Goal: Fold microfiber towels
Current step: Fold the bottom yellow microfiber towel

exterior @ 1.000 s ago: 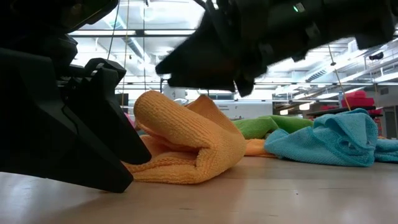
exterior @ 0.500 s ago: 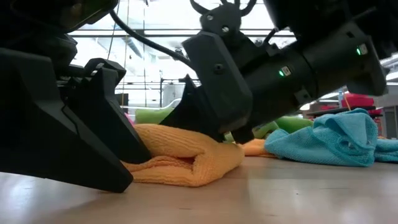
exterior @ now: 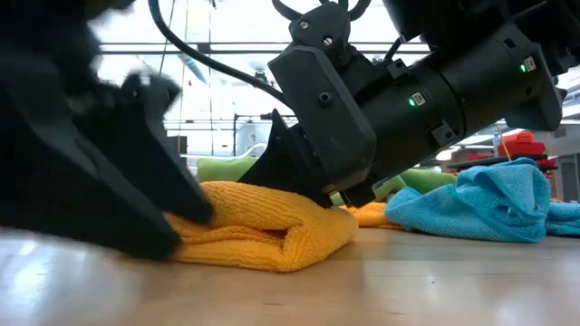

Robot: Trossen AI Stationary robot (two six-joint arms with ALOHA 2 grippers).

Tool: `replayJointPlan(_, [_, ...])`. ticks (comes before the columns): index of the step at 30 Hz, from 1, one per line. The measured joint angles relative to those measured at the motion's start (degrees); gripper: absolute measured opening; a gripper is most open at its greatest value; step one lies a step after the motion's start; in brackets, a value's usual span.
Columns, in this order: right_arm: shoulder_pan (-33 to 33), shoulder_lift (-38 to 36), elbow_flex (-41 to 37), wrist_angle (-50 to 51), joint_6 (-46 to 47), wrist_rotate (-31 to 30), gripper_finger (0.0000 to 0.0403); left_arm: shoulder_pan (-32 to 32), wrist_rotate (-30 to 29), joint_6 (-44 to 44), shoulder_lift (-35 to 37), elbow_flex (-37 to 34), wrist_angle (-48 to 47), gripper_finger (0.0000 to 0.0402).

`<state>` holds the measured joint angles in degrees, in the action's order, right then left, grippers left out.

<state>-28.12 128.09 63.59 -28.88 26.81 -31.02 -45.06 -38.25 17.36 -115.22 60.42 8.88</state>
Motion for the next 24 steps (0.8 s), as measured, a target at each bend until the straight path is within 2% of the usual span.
replayJointPlan(4, [0.00, 0.07, -0.09, -0.09, -0.44, 0.19, 0.0154, -2.53, -0.77, -5.08, 3.38, 0.04, 0.27, 0.0172])
replayJointPlan(10, [-0.45, -0.44, 1.64, 1.31, -4.48, 0.12, 0.0154, -2.43, -7.98, -5.17, 4.24, 0.07, -0.25, 0.0172])
replayJointPlan(16, [-1.47, -4.17, 2.03, 5.02, -7.46, -0.04, 0.0154, -1.62, -8.08, -5.04, 4.24, 0.07, -2.48, 0.0172])
replayJointPlan(24, [-1.33, -9.20, 2.10, 4.39, -13.35, -1.63, 0.0154, -1.68, -8.23, -6.07, 4.24, 0.07, -2.86, 0.0172])
